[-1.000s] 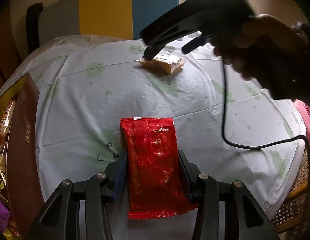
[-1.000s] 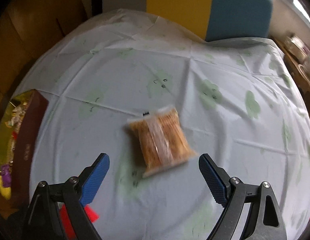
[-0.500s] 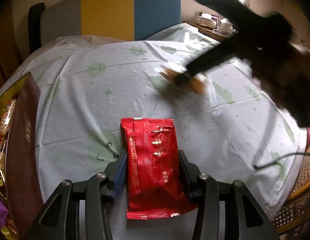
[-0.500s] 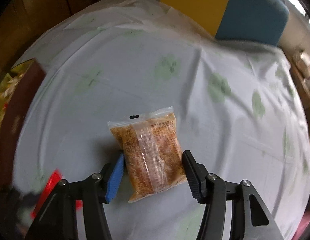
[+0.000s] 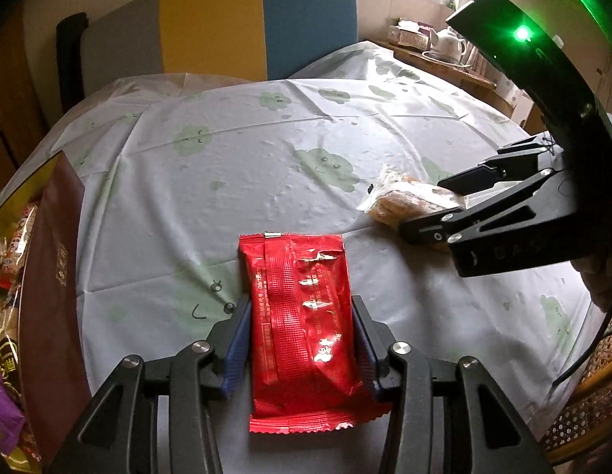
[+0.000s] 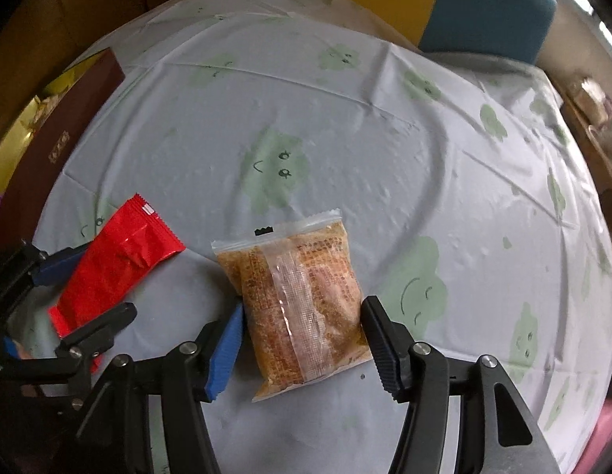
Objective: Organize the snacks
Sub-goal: 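Carry the red pack into the gold tray with the left gripper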
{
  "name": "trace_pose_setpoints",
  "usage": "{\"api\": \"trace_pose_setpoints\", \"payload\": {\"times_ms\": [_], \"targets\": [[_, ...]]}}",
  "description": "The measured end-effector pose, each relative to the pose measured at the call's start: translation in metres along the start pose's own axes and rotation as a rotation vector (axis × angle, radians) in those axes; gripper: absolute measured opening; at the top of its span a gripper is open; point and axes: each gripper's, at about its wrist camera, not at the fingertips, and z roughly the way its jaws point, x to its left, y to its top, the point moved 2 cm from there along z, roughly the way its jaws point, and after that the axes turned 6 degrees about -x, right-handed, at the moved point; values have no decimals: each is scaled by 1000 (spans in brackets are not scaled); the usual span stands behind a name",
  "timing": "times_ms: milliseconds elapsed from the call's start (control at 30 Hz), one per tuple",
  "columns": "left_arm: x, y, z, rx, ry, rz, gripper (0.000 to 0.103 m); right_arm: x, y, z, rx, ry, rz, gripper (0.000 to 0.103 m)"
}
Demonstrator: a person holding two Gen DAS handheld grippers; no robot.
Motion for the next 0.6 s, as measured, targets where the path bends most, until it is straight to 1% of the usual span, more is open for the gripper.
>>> {"api": "trace_pose_setpoints", "payload": {"times_ms": [100,167,233,367,433,467,600], "targets": [[5,4,-4,13,-14,-45,44,3,1,-2,-7,-3,-8,60],[6,8,-13,-11,0,-45,44,4,-3,-3,-10,-8,-20,60],[5,13,-28,-52,-4,-38,44,5,-4,-3,-10,-7,-23,61],[8,23,-53,-98,8,-48,44,5,-5,1,-8,3,-21,61],[10,28,-64,-116,17,-52,44,6,-7,1,-11,-1,-26,61],[12,30,-67,-119,24,-54,44,5,-4,-4,-12,-5,-31,61],[19,32,-81,-131,51,-63,44,6,-4,-4,-15,-15,-45,61]]}}
